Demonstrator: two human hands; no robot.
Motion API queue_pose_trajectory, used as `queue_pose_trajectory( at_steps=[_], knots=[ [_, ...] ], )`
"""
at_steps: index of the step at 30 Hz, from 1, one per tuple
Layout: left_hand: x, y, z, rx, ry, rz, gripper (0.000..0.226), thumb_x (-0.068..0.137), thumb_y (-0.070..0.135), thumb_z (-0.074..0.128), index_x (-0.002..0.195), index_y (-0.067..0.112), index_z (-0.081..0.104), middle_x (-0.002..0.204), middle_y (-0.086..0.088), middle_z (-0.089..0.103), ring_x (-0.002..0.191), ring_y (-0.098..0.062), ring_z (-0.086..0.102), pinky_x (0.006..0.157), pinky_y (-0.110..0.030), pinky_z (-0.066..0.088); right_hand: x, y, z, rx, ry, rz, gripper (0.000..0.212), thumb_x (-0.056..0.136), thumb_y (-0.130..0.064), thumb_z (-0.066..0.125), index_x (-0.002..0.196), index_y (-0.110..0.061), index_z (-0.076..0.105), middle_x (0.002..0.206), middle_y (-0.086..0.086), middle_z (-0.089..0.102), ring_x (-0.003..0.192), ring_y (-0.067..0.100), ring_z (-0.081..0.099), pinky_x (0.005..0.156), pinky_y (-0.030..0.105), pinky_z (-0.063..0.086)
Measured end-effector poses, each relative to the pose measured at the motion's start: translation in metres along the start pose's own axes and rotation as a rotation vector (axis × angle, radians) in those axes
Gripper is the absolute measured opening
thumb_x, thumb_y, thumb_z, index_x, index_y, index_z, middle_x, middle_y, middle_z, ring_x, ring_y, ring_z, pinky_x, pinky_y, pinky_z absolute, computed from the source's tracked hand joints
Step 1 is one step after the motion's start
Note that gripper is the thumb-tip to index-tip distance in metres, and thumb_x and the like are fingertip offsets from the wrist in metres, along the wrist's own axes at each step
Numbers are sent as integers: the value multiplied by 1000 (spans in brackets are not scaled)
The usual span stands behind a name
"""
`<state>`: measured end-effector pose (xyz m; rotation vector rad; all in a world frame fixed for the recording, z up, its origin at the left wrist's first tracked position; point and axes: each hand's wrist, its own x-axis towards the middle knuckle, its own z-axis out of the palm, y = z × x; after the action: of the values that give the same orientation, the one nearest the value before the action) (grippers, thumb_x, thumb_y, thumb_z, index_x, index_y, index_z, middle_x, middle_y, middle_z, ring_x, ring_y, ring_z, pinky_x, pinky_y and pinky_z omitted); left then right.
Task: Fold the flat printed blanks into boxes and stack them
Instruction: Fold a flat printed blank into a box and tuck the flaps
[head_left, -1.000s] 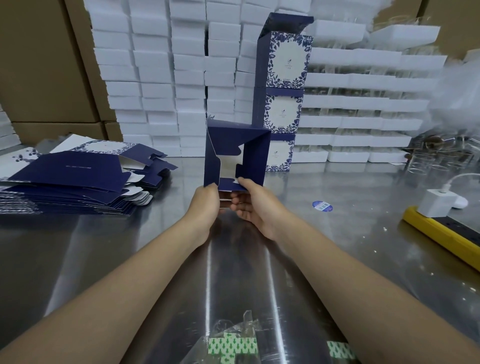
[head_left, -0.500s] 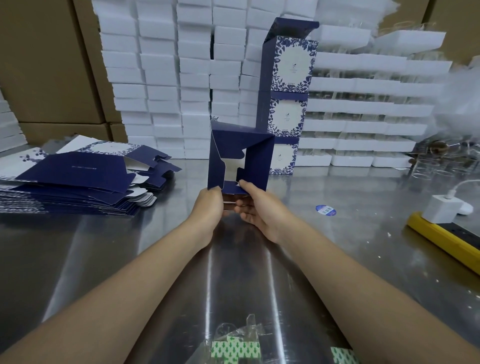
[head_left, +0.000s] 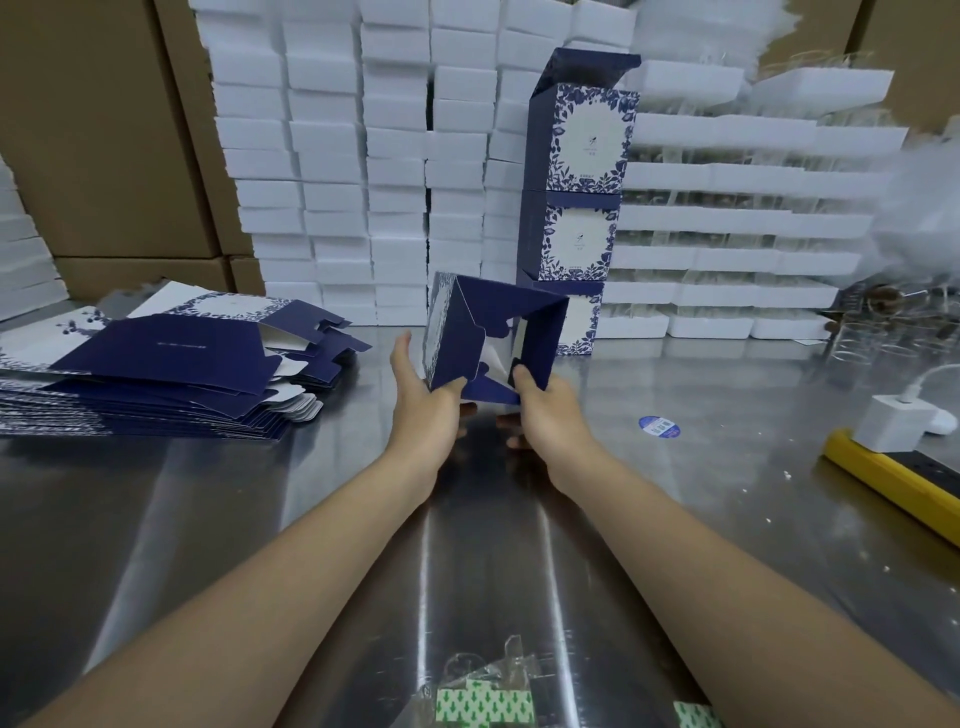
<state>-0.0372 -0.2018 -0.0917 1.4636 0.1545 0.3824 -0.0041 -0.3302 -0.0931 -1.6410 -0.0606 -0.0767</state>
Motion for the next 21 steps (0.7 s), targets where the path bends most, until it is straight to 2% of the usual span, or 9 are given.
queue_pose_trajectory(
  at_steps=[3, 6, 8, 9, 11, 13, 16, 19, 21],
  knots=[
    [3, 1, -2, 29, -16, 51, 61, 107, 25, 57, 154, 53, 31, 138, 7, 66, 111, -14, 71, 79, -34, 61, 4, 2, 0, 5, -22, 0, 19, 110, -34, 51, 115, -22, 66, 116, 10, 75, 101, 32, 73, 59, 31, 57],
    [6, -1, -5, 253, -28, 137, 68, 99, 33, 68, 158, 45, 37, 147, 4, 53, 122, -13, 63, 110, -41, 51, 5, 3, -1, 59, 5, -28, 14, 107, -30, 57, 118, -26, 65, 114, 3, 76, 94, 26, 76, 62, 33, 60],
    [8, 0, -8, 473, -5, 231, 75, 93, 38, 74, 160, 36, 39, 156, 3, 39, 138, -15, 50, 118, -30, 35, 6, 1, -3, 101, 70, -55, 18, 104, -26, 60, 122, -24, 64, 112, 1, 76, 98, 27, 75, 69, 37, 62],
    [8, 1, -9, 528, -14, 276, 80, 91, 37, 76, 161, 33, 37, 159, 3, 34, 144, -15, 42, 117, -27, 31, 6, 0, -5, 98, 123, -87, 18, 103, -23, 61, 121, -23, 64, 111, 0, 75, 101, 27, 74, 77, 40, 62],
    [6, 4, -11, 488, -129, 323, 96, 84, 28, 75, 165, 39, 24, 158, 5, 37, 143, -10, 45, 113, -28, 40, 7, -3, -10, 44, 222, -187, 24, 101, -18, 61, 125, -22, 63, 111, -2, 73, 106, 23, 70, 94, 42, 58],
    [4, 6, -12, 435, -233, 329, 109, 82, 14, 70, 163, 49, 6, 150, 7, 48, 123, 0, 60, 95, -21, 54, 7, -7, -16, -34, 263, -286, 39, 101, -19, 62, 140, -22, 56, 124, 0, 68, 114, 20, 66, 103, 42, 54],
    [5, 4, -13, 423, -242, 362, 115, 91, -6, 60, 158, 58, -9, 141, 10, 54, 95, -7, 74, 80, -21, 59, 6, -8, -19, -130, 283, -413, 56, 102, -26, 63, 154, -32, 41, 142, 0, 54, 124, 19, 60, 107, 38, 50],
    [5, 5, -15, 442, -164, 386, 106, 95, 4, 65, 157, 61, 0, 146, 7, 45, 102, -13, 71, 86, -30, 59, 4, -9, -21, -97, 270, -535, 66, 100, -24, 67, 157, -36, 36, 151, -6, 47, 134, 12, 53, 107, 30, 50],
    [8, 4, -17, 476, -90, 397, 94, 95, 18, 74, 158, 54, 15, 147, 10, 37, 114, -3, 61, 95, -28, 52, 4, -8, -22, -18, 211, -565, 73, 97, -18, 70, 157, -38, 35, 155, -8, 45, 136, 14, 55, 106, 27, 53]
  ],
)
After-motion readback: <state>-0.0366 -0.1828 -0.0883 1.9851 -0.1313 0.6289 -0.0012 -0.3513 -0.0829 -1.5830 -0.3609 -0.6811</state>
